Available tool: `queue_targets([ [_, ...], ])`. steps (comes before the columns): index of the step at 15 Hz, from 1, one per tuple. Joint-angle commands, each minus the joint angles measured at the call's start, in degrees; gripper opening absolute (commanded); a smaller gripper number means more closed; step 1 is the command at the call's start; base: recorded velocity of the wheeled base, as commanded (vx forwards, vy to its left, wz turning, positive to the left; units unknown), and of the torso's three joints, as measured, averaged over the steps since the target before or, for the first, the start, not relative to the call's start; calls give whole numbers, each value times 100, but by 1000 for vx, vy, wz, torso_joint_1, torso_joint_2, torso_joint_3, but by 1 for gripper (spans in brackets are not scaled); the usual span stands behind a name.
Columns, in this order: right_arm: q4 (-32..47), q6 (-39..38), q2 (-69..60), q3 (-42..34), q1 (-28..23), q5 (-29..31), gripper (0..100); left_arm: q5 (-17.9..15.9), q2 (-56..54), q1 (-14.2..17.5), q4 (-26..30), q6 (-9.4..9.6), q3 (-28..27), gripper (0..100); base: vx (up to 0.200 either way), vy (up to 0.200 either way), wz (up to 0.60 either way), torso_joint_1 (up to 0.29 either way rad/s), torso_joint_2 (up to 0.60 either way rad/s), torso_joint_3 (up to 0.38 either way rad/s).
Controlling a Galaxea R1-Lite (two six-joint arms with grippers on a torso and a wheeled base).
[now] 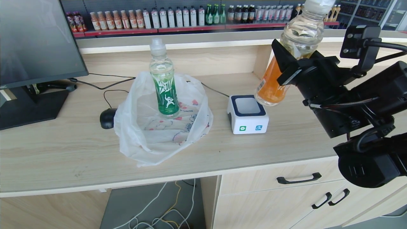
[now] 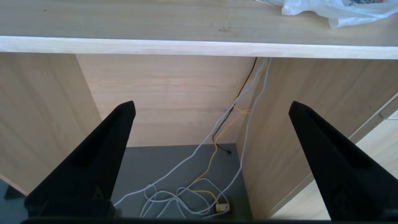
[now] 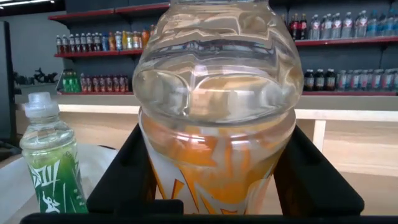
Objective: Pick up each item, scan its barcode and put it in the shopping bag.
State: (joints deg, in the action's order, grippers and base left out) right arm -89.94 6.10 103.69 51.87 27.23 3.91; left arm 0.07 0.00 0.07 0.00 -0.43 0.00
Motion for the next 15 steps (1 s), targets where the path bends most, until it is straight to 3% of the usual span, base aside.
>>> queue_targets([
  [1, -6, 6, 19, -10, 1, 4, 0, -7, 0, 1, 0, -1, 0, 100, 0, 0, 0, 0, 0, 0],
  [3, -6, -12, 11, -10, -8, 4, 0, 1, 0, 1, 0, -19, 0, 100, 0, 0, 0, 0, 0, 0],
  [15, -6, -214, 55, -89, 115, -5, 0, 1, 0, 1, 9, -28, 0, 100, 0, 200, 0, 1, 2, 4],
])
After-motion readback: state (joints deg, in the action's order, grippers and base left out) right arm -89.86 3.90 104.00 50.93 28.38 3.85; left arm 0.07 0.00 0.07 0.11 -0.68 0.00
